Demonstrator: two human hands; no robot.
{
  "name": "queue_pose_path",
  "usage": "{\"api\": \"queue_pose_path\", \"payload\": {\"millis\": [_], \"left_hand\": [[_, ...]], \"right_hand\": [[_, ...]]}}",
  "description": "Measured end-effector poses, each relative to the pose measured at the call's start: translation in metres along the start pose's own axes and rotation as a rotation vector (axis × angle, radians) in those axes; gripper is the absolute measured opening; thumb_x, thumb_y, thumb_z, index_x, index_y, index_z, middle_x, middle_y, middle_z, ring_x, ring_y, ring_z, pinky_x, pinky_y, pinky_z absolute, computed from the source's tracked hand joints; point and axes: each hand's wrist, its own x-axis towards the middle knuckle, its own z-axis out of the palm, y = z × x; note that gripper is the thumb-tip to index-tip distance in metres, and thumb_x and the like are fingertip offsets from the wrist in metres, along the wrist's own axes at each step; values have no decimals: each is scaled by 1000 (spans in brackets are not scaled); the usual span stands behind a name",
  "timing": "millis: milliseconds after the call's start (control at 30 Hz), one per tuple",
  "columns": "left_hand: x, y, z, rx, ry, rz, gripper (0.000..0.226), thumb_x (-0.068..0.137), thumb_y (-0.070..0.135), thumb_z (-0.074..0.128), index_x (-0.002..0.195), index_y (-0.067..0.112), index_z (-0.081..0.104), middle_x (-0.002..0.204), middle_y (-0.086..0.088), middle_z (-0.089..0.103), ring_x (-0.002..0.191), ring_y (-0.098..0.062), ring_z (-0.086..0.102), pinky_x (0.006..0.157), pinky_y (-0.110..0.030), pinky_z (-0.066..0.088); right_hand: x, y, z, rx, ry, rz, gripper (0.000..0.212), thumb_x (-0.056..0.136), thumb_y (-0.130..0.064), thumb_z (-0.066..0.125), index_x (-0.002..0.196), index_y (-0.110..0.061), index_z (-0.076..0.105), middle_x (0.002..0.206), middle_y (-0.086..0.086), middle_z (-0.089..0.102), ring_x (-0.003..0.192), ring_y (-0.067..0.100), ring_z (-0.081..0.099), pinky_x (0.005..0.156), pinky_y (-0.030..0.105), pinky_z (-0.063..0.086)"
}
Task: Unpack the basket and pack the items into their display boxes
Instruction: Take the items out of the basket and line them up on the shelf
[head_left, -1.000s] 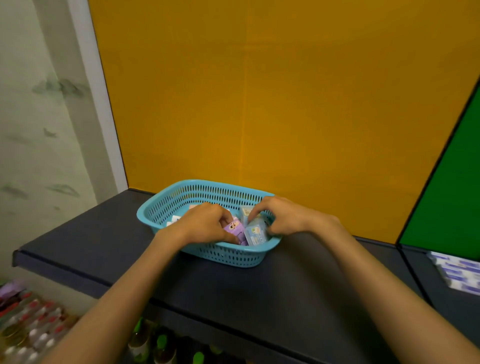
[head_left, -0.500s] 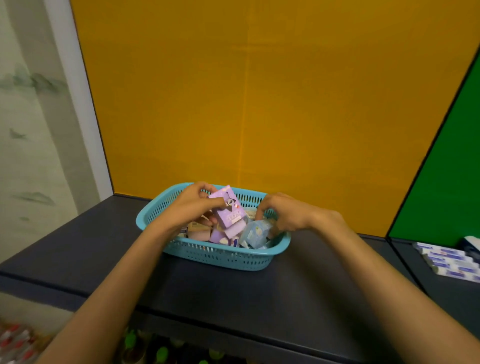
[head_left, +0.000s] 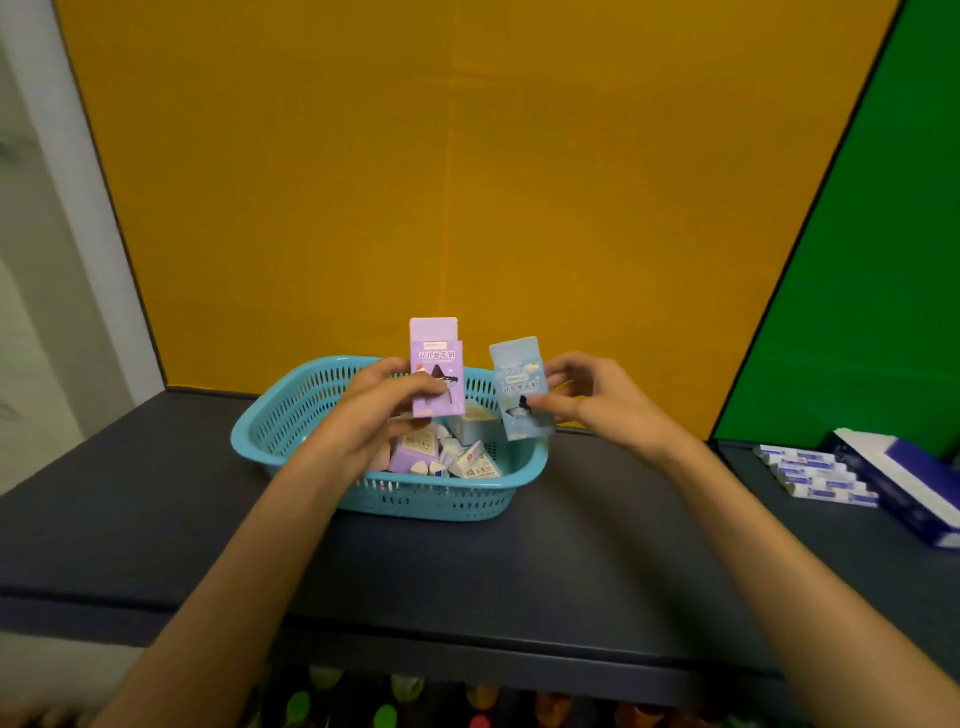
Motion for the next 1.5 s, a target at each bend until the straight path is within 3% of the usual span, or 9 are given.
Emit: {"api": "queue_pose_path", "payload": {"millis": [167,400,667,767,933,1067,1233,1367,1500], "left_hand": [[-17,3,47,58,-133,77,36,84,8,74,117,18,63,101,-2,77,95,-19,74,85,-37,58],[-35,-3,142,169,-399,136,41,82,5,77,119,16,63,105,-1,77,95,-15,74,72,-21,58],[-70,-29,283,273,-617,146,41,83,9,78,119,18,62,103,1,77,96,-14,73,85,-29,57],[-92,-42,343,306,-678,139,41,80,9,80,118,16,64,103,1,77,96,-14,73,87,-33,57],[-128,-60,444,342,-739,153,41,78,13,83,115,16,67,103,-3,77,100,-19,72,100,-45,52],[-152,-72,512,348,-774,157,35,83,20,79,116,17,67,104,-2,77,101,-18,72,102,-42,50],[-168,-86,579,364,-762,148,30,86,23,77,113,15,68,102,-3,77,98,-17,72,98,-36,52],[-159,-97,618,458,-714,156,30,78,25,85,104,18,72,99,-2,76,96,-18,72,96,-41,55],[-137,-104,646,510,-671,153,37,75,18,86,108,18,70,103,-9,73,94,-21,73,87,-45,60]], "right_hand": [[-38,9,-31,62,52,59,31,84,-13,78,111,-6,65,109,16,71,95,26,71,78,38,62],[-106,28,-101,160,188,113,27,85,-4,74,109,1,63,95,11,76,86,21,74,64,29,60],[-215,72,-206,133,302,160,31,80,0,78,105,-11,62,99,2,75,92,23,73,66,34,60],[-264,87,-247,135,307,167,43,79,-5,80,118,-11,63,107,6,75,94,23,73,68,31,59],[-341,117,-320,152,368,182,40,85,-8,75,122,-12,62,107,5,76,96,22,73,72,32,60],[-388,137,-372,146,398,191,42,82,-9,78,121,-13,63,105,3,76,94,21,74,68,28,58],[-425,164,-424,106,401,205,46,78,-12,83,121,-16,65,108,4,76,100,25,72,89,45,59],[-439,185,-457,-14,396,221,43,76,-18,86,113,-17,65,103,0,76,95,19,72,86,43,59],[-434,209,-484,-137,395,240,39,72,-19,89,100,-19,61,94,-2,75,88,13,71,79,38,60]]}}
